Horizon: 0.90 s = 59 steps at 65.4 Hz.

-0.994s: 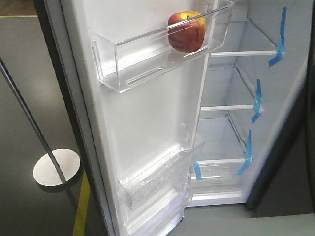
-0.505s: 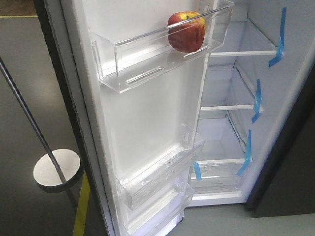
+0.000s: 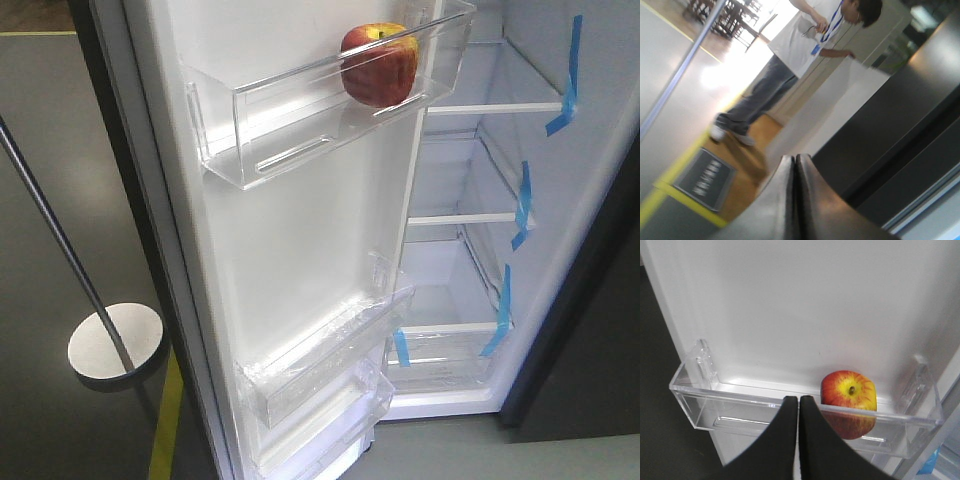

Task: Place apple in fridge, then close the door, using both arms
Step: 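Withdraw the open right gripper from the door bin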

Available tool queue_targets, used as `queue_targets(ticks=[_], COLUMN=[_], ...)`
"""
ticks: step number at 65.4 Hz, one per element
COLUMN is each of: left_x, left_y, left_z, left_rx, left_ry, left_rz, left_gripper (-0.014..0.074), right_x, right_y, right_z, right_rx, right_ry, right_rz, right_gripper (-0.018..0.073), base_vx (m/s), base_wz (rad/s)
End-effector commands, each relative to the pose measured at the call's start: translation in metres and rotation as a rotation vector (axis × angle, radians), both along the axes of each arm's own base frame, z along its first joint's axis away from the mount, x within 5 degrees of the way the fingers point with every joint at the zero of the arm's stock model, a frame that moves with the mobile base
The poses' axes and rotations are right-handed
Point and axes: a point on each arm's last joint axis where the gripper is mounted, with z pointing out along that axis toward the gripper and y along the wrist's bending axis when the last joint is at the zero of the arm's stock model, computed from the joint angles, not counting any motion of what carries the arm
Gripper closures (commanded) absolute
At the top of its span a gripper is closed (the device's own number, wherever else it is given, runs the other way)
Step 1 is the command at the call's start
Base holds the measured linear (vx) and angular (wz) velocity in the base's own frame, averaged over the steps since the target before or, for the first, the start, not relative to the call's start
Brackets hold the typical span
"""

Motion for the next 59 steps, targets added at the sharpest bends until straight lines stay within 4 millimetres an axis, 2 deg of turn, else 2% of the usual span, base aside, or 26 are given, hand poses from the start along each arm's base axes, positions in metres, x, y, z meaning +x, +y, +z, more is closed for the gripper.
queue_targets(ticks=[1,8,25,34,45,59], left_x=[-0.003,-0.004,-0.004,-0.005,-0.006,-0.021], left_y=[0.001,0.002,0.004,0.005,0.004,0.001], left_z=[0.018,0.02,0.021,0.021,0.03,0.081], left_rx=[-0.117,-0.237,-0.519,-0.673,-0.779,-0.703], left_ry=[-0.155,-0.192,-0.248,-0.265,-0.289,-0.411], left_rz=[0.004,0.003,0.003,-0.001,-0.025,-0.09], left_gripper=[0.0603,0.0603,0.0603,0.0603,0.0603,0.0603], right_x=[-0.014,-0.024,-0.086,-0.121,-0.165,-0.201], right_y=[-0.003,-0.006,-0.012,-0.016,-0.02,-0.024], right_z=[0.003,-0.024,-0.083,-0.109,-0.126,-0.125], right_rx=[0.078,0.118,0.137,0.144,0.153,0.169], right_ry=[-0.087,-0.075,-0.015,0.0,-0.046,-0.155], right_rz=[-0.059,-0.104,-0.116,-0.125,-0.116,-0.106], right_gripper=[0.0563,0.0563,0.0563,0.0563,0.0563,0.0563], base_vx=[0.0,0.0,0.0,0.0,0.0,0.0], base_wz=[0.0,0.0,0.0,0.0,0.0,0.0])
